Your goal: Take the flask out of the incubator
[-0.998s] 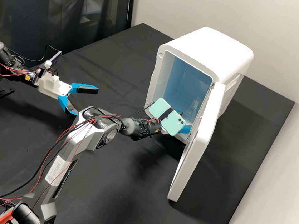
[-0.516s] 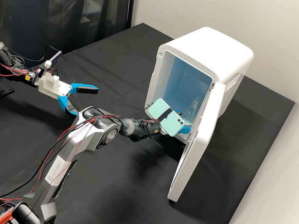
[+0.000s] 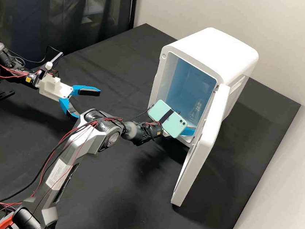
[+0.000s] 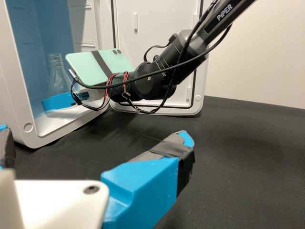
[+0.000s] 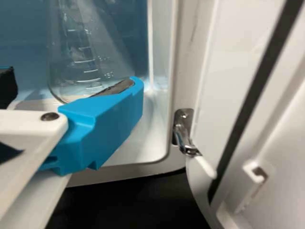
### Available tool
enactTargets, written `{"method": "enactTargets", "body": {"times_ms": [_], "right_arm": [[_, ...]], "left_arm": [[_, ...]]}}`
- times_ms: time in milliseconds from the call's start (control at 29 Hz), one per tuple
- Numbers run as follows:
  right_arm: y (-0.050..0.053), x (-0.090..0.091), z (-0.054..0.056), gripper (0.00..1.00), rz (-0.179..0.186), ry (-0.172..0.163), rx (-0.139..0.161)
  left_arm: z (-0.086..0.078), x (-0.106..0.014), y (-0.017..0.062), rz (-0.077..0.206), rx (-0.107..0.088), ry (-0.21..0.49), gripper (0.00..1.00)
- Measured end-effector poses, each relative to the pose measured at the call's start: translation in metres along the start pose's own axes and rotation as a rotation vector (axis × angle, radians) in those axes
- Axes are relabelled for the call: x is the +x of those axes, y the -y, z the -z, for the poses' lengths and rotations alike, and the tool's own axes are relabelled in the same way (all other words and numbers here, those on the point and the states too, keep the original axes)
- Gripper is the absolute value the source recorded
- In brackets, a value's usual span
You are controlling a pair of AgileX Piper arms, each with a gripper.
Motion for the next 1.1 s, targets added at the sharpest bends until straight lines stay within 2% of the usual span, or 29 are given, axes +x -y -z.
{"method": "enactTargets", "body": {"times_ms": [275,516,757,1102], "right_arm": [[-0.001,0.006,0.005,1.0,0.008,-0.012,0.01],[0.003,0.017,0.004,1.0,0.009,-0.015,0.015],[0.003,0.019,0.004,1.0,0.007,-0.016,0.015],[-0.002,0.02,0.002,1.0,0.003,-0.009,-0.005]], "left_arm": [[0.0,0.0,0.0,0.0,0.0,0.0,1.0],[0.0,0.0,0.0,0.0,0.0,0.0,1.0],[0.0,0.0,0.0,0.0,0.0,0.0,1.0],[-0.002,0.003,-0.0023,-0.006,0.001,0.006,1.0]]}}
